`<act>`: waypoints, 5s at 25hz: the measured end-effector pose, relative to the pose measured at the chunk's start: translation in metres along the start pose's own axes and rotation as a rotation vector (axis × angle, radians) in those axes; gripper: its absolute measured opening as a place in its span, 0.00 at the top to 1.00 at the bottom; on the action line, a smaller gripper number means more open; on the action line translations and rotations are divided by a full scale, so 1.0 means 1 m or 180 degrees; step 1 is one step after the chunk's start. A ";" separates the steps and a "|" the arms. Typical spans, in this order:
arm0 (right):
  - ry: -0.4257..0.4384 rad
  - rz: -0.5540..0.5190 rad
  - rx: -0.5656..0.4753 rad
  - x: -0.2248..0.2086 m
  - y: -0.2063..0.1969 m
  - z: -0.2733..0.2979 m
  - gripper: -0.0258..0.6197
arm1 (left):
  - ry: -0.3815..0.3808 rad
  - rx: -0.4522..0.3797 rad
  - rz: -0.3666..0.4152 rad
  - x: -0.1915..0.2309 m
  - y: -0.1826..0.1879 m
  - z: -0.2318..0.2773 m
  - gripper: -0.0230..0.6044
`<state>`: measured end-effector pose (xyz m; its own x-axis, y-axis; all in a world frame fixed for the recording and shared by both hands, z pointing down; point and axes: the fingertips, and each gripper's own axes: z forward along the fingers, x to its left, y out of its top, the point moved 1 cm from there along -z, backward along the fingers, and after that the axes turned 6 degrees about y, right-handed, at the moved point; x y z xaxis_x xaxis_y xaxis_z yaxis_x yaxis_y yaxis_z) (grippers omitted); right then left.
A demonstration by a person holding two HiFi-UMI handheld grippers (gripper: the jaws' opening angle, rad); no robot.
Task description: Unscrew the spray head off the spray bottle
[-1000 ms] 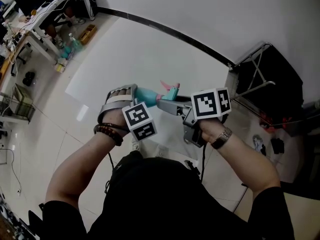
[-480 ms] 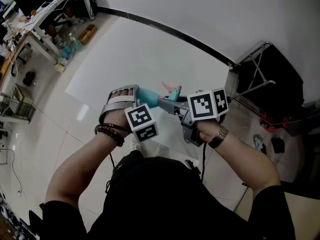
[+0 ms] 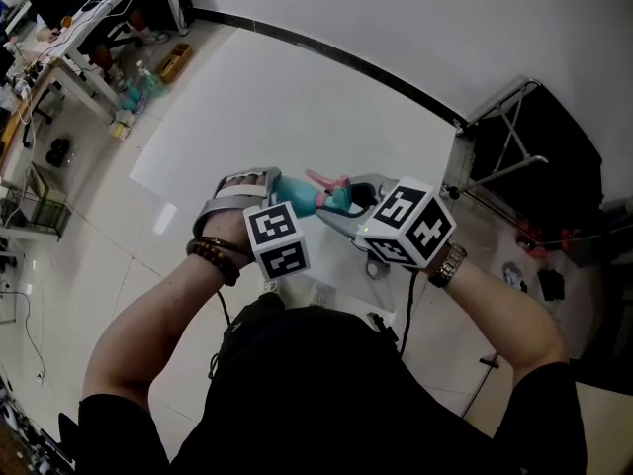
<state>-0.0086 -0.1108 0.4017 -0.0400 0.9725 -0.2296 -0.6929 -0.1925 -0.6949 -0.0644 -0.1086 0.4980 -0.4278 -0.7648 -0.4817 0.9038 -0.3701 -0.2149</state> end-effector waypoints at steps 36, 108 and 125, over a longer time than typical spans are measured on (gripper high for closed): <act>-0.0924 -0.5757 0.0830 0.063 -0.032 -0.024 0.78 | -0.0946 -0.0529 0.0337 -0.040 0.020 -0.034 0.30; 0.1753 0.4845 -0.2336 -0.014 -0.011 0.002 0.62 | 0.1268 -0.0007 0.0330 0.045 -0.006 -0.011 0.30; 0.2295 0.4680 -0.2424 -0.006 -0.013 -0.006 0.67 | 0.1494 -0.0157 0.0469 0.051 -0.005 -0.019 0.30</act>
<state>0.0051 -0.1149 0.4084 0.1801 -0.2322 -0.9558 0.0720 -0.9660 0.2482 -0.0899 -0.1359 0.4585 -0.2533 -0.4827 -0.8383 0.9586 -0.2419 -0.1503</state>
